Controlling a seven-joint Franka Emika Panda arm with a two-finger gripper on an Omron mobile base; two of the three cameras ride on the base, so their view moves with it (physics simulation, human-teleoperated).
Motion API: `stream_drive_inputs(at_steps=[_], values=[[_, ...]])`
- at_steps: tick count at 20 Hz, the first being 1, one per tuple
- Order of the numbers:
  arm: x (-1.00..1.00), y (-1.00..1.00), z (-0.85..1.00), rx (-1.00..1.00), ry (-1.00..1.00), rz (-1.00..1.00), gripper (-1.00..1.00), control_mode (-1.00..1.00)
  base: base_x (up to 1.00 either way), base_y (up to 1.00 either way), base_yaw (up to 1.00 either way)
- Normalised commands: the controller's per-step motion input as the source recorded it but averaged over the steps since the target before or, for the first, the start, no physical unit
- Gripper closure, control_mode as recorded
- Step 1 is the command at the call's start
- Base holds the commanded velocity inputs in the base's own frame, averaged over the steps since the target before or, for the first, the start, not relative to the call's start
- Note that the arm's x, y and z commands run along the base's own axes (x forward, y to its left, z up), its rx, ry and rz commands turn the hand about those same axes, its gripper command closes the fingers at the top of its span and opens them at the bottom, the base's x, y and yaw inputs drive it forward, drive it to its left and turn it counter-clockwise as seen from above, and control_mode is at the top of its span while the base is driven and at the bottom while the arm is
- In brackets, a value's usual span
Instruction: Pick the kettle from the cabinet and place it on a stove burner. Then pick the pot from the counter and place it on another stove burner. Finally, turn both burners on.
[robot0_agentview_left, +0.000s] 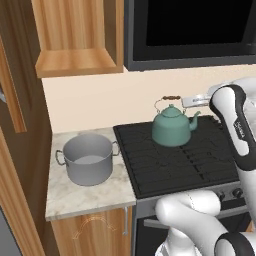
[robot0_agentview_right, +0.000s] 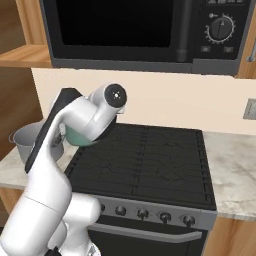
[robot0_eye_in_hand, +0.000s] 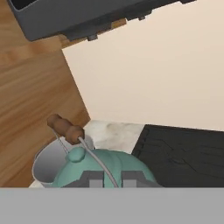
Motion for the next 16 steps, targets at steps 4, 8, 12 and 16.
stream_drive_inputs(at_steps=[4, 8, 12, 16], values=[[0.39, -0.02, -0.12, 0.0, 0.03, 0.04, 1.0, -1.0, 0.0, 0.0, 0.0], [0.33, -0.04, -0.12, 0.0, 0.02, 0.0, 1.0, -1.0, 0.0, 0.0, 0.0], [0.35, -0.05, -0.14, 0.0, 0.0, 0.0, 1.0, -1.0, 0.0, 0.0, 0.0], [0.36, -0.05, -0.16, 0.0, 0.0, 0.0, 1.0, -1.0, 0.0, 0.0, 0.0]])
